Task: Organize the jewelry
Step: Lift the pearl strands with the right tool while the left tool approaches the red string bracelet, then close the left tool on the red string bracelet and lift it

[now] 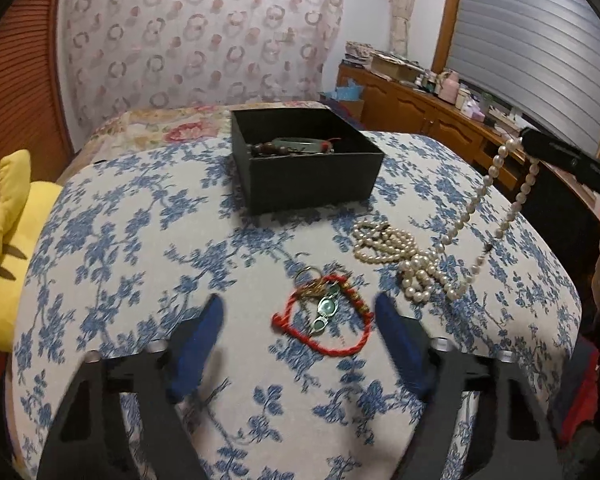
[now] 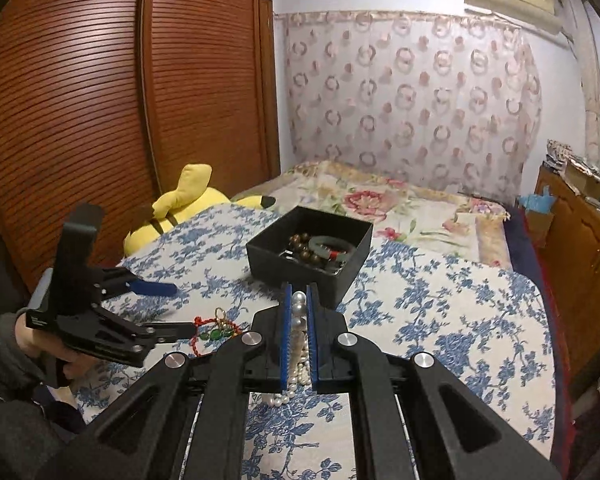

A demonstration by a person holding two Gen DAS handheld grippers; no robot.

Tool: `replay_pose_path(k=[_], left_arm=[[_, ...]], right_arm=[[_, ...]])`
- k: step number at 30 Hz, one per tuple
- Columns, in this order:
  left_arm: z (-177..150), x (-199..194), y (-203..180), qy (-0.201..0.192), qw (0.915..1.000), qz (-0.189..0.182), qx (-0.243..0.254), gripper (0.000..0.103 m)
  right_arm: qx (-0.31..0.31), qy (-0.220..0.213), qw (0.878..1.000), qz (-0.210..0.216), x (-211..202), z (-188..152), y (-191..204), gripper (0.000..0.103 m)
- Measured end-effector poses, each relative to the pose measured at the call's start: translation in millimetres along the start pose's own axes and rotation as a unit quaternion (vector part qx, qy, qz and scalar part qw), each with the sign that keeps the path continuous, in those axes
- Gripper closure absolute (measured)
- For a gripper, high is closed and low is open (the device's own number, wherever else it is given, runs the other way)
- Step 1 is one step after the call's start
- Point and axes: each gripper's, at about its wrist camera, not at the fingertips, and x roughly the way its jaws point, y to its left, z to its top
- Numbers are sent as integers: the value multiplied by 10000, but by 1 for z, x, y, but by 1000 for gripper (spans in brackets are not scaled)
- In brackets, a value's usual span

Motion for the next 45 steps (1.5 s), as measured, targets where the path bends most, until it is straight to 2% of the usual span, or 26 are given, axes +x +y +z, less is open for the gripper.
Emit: replay_pose_path(k=[1,4,12,16,20,21,34,43,45], left_arm=[[3,3,-1,43,10000,-34,15,48],[10,11,-1,114,9998,-173,-4,61],[22,33,9,334,9988,-360,-82,73],[25,41,14,431,9972,-587,-150,88],[26,41,17,432,9960,-747,-216,91],[25,40,16,427,9959,-779,-195,103],[20,15,17,250,9971,-706,-139,103],[0,12,18,420,9988,-254,42,103],[1,11,17,397,9988,-281,52,103]], right_arm=[[-3,-23,10000,-12,-2,1,-1,95],[-26,-52,10000,-32,-5,4,-1,95],[-46,-19,10000,-35,-5,4,0,95],[-94,-27,10000,-7,-4,4,3,95],[-76,-1,10000,26,0,3,6,95],[-81,10,10000,36,2,2,6,95],[-146,96,9998,56,8,-1,11,95],[-143,162,9997,93,17,-6,14,95],[-161,172,9997,93,18,-7,15,95]])
